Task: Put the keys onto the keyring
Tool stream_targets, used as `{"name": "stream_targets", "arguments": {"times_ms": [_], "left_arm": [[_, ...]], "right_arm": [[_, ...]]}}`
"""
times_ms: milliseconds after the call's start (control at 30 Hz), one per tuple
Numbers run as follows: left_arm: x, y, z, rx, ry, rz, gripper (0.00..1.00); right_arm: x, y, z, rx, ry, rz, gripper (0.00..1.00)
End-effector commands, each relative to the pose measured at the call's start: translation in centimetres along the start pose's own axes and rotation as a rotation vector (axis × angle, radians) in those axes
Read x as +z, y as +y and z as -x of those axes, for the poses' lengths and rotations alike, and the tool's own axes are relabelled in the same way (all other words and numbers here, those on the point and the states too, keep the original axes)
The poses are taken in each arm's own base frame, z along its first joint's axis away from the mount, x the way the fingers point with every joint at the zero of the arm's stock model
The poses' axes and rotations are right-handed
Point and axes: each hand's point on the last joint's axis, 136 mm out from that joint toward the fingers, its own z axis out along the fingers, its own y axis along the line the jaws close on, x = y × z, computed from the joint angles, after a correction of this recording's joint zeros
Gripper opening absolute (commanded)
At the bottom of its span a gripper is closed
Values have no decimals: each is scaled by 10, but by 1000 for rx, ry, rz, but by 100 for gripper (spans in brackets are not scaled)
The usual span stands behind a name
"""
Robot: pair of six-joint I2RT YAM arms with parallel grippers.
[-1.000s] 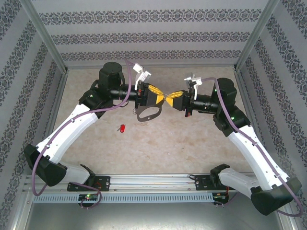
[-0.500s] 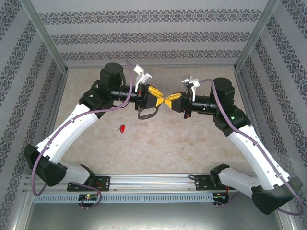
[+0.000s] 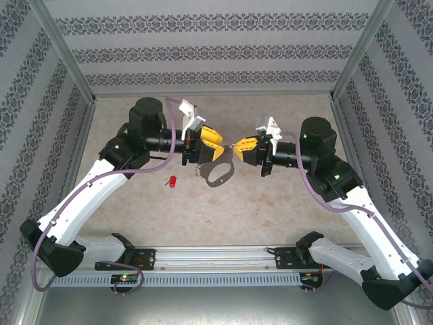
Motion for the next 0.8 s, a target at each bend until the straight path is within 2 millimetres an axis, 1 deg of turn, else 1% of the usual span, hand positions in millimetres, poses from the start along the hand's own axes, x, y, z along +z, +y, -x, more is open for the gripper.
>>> {"name": "stream_targets", "arguments": {"times_ms": [0, 133, 300, 467, 767], "left_arm": [[-5, -12, -3, 45, 23, -24, 43], [-7, -14, -2, 75, 38, -22, 43], [-6, -14, 8, 125, 21, -16, 43], [-1, -13, 15, 160, 6, -17, 42], [9, -12, 7, 185, 39, -35, 37]], "right_arm": [[-1, 7, 6, -74, -11, 17, 0], [0, 9, 7, -76, -14, 36, 0], [-1, 14, 11, -82, -17, 54, 0], [0, 15, 11, -81, -9, 62, 0], [5, 21, 17, -93, -20, 84, 0]]}}
